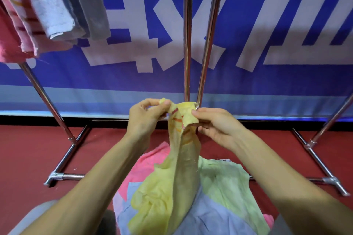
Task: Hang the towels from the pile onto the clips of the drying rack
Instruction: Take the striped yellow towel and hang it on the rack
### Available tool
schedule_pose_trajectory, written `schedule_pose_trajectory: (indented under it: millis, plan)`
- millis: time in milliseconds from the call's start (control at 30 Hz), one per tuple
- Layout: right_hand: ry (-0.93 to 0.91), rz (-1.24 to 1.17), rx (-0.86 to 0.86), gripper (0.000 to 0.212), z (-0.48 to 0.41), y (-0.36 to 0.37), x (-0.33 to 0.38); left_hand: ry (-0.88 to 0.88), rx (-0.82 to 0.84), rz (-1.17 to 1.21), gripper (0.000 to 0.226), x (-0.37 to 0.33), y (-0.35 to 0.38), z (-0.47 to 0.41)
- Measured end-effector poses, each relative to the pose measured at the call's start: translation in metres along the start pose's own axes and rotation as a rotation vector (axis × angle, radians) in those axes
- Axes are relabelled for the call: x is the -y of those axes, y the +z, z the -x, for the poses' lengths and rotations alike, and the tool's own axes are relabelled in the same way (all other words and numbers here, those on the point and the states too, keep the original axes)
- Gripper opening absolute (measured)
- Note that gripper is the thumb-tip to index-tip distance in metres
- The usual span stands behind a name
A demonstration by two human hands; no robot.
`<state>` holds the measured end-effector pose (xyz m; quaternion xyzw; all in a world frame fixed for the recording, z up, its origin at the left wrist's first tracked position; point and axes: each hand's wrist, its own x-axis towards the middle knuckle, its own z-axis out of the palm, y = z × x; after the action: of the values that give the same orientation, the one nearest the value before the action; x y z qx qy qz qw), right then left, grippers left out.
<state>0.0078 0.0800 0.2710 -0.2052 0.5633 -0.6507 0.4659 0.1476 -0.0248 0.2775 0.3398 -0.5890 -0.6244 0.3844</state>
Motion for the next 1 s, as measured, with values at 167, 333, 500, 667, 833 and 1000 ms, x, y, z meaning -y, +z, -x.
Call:
schedule_pose_trajectory:
  millis: [167, 333, 500, 667, 833, 1000]
  plan:
    - [0.066, 0.037, -0.05, 0.002, -0.002, 0.003, -0.002, 0.013, 0.077, -0.006, 0.004, 0.003, 0.007, 0.007]
    - [0.07, 0.039, -0.054, 0.008, -0.002, 0.008, -0.007, 0.046, 0.134, -0.064, 0.005, 0.005, 0.015, 0.012]
    - [0.041, 0.015, -0.109, 0.004, 0.0, 0.007, -0.006, 0.23, 0.139, -0.281, 0.003, 0.006, 0.014, 0.015]
    - [0.019, 0.011, -0.174, 0.01, 0.002, 0.008, -0.006, 0.495, 0.112, -0.57, 0.011, 0.01, 0.014, 0.02]
    - [0.027, 0.015, -0.183, 0.004, 0.004, 0.004, 0.0, 0.642, 0.188, -0.743, 0.037, 0.015, 0.009, 0.014]
    - [-0.062, 0.141, -0.142, 0.012, 0.005, 0.004, 0.003, 0.658, 0.193, -0.681, 0.012, 0.014, 0.009, 0.01]
